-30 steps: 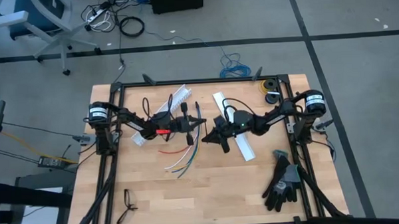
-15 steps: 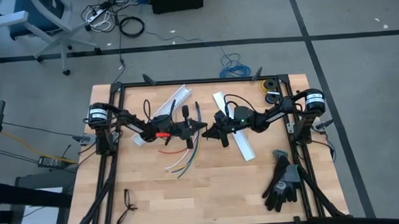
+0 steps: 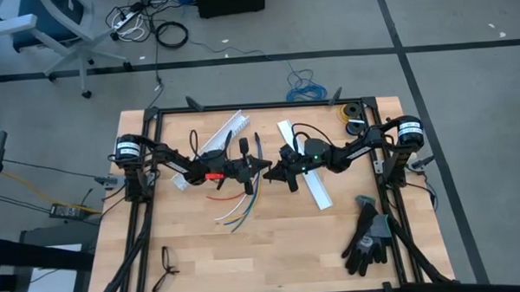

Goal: Ziptie cables
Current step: Prepare the black zip tie to wrap the cable wires

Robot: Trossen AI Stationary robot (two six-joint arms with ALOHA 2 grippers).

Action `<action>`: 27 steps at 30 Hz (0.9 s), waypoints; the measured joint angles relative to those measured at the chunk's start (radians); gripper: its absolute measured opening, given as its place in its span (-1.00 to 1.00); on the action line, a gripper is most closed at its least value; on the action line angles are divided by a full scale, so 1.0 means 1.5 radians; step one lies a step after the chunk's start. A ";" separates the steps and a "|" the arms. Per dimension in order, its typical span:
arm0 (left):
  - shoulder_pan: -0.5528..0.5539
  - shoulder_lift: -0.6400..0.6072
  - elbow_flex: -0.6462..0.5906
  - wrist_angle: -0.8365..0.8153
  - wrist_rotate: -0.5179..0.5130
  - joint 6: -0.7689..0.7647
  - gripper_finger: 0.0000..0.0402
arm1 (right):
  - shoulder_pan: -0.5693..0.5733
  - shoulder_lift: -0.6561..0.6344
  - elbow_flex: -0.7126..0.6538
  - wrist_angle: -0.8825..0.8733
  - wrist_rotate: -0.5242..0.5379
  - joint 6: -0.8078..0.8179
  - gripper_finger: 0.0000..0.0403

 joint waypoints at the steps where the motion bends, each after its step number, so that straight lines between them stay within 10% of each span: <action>1: 0.000 0.000 0.000 0.000 0.000 0.000 -1.00 | 0.000 0.000 0.000 0.000 0.000 0.000 -1.00; 27: -0.012 0.000 0.000 -0.037 -0.033 0.000 -1.00 | -0.012 0.001 0.001 0.023 -0.007 0.027 -1.00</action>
